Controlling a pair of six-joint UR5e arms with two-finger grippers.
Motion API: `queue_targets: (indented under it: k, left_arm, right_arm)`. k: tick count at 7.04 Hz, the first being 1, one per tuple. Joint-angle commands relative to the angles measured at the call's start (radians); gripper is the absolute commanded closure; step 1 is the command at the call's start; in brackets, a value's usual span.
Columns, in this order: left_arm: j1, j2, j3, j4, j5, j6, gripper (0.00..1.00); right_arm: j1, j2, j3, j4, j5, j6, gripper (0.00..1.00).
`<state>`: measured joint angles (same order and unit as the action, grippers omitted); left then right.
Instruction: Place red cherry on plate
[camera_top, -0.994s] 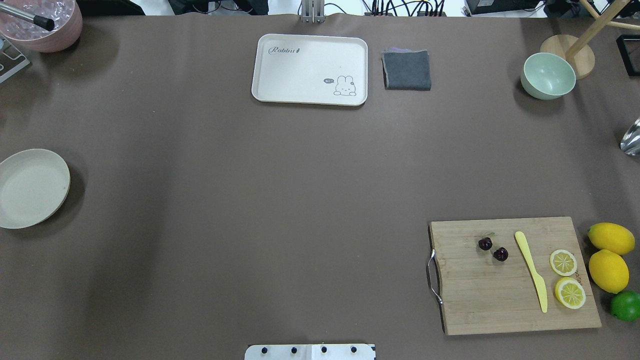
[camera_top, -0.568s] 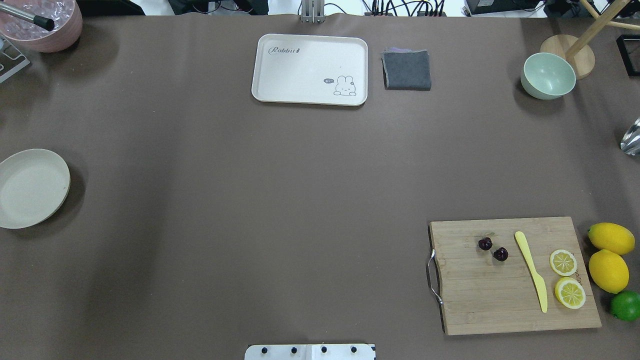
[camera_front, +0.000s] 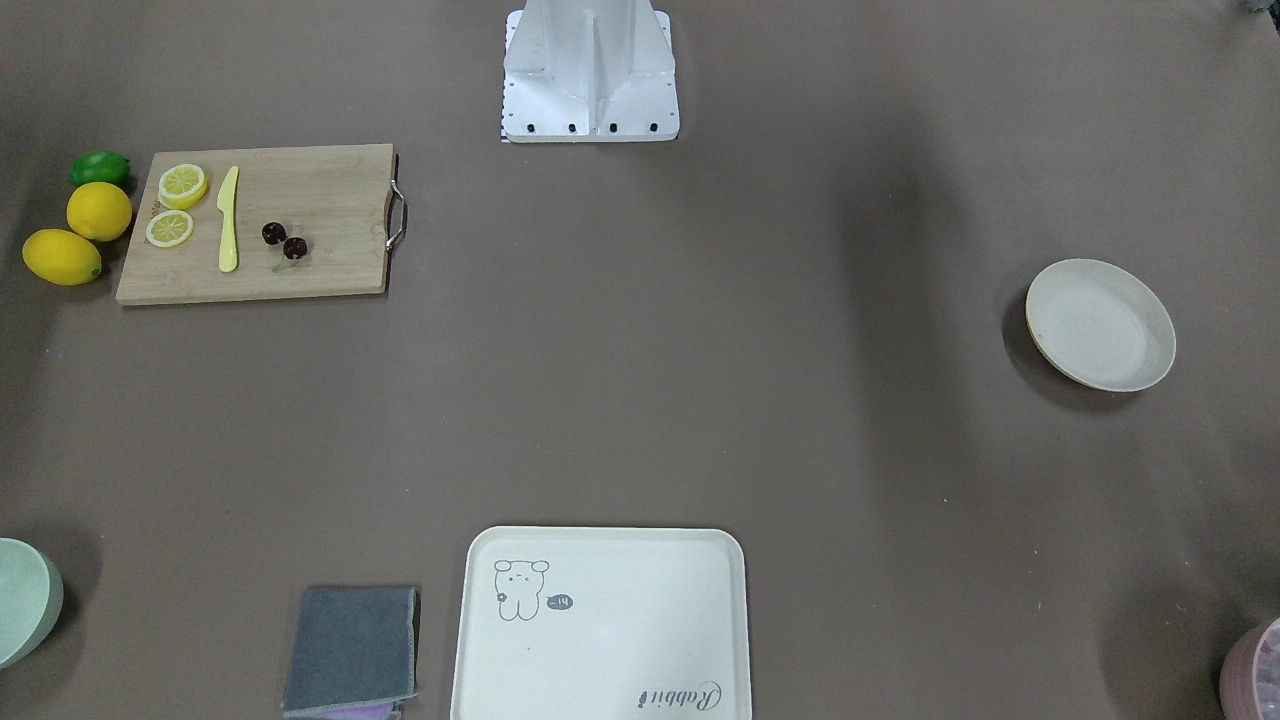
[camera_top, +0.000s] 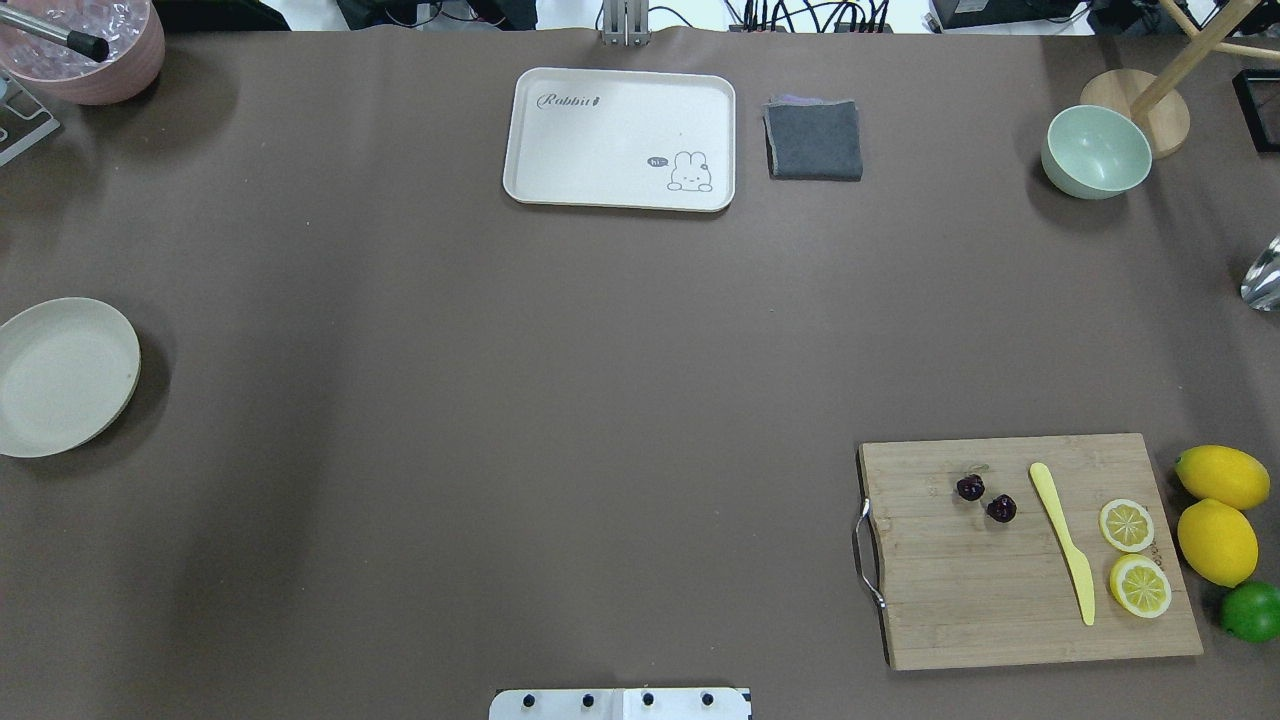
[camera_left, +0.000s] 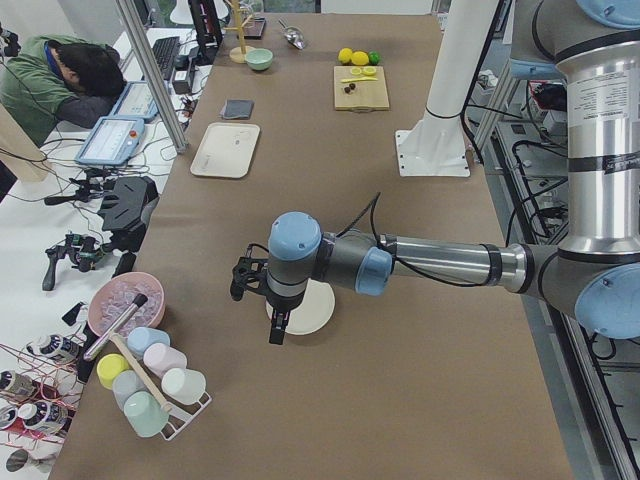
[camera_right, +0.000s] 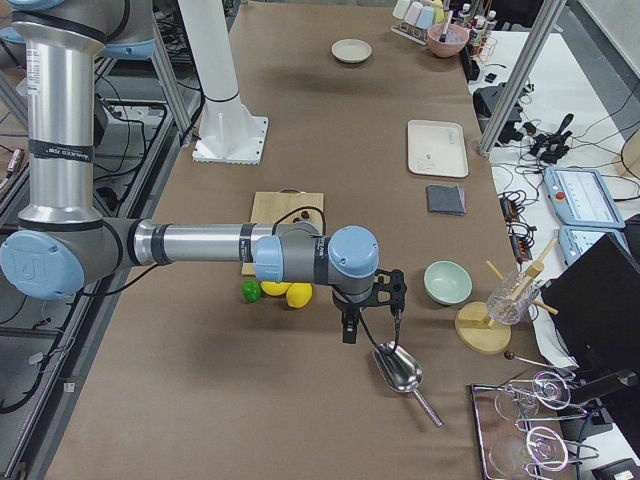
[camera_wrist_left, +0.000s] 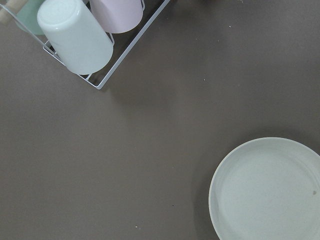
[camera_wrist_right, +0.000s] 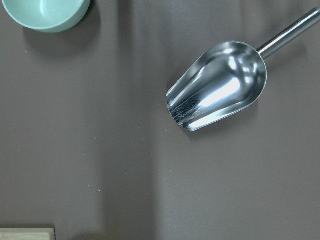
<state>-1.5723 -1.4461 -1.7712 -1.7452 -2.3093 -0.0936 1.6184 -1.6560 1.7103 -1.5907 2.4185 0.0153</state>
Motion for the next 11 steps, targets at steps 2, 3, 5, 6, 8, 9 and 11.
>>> queue_targets:
  k: [2, 3, 5, 6, 8, 9, 11]
  left_arm:
    - [-0.002, 0.003, -0.001, -0.001, -0.002, 0.000, 0.02]
    - [0.000, 0.001, 0.006, -0.001, -0.004, 0.000, 0.02]
    - [0.000, 0.003, 0.007, -0.001, -0.004, 0.000, 0.02]
    - [0.000, 0.001, 0.009, -0.001, -0.002, 0.000, 0.02]
    - [0.000, 0.003, 0.012, -0.002, -0.004, -0.002, 0.02]
    - [0.000, 0.003, 0.015, -0.002, -0.002, 0.000, 0.02]
    - [0.000, 0.001, 0.018, -0.002, -0.002, 0.000, 0.02]
  right_arm:
    - [0.000, -0.002, 0.006, 0.000, 0.001, 0.000, 0.00]
    - [0.000, -0.005, 0.014, 0.000, 0.002, 0.000, 0.00]
    - [0.000, -0.005, 0.015, 0.000, 0.002, 0.002, 0.00]
    - [0.000, -0.007, 0.015, 0.000, 0.002, 0.002, 0.00]
    - [0.000, -0.007, 0.017, 0.000, 0.002, 0.002, 0.00]
    - [0.000, -0.007, 0.017, 0.000, 0.002, 0.002, 0.00]
    - [0.000, -0.007, 0.022, 0.000, 0.004, 0.000, 0.00]
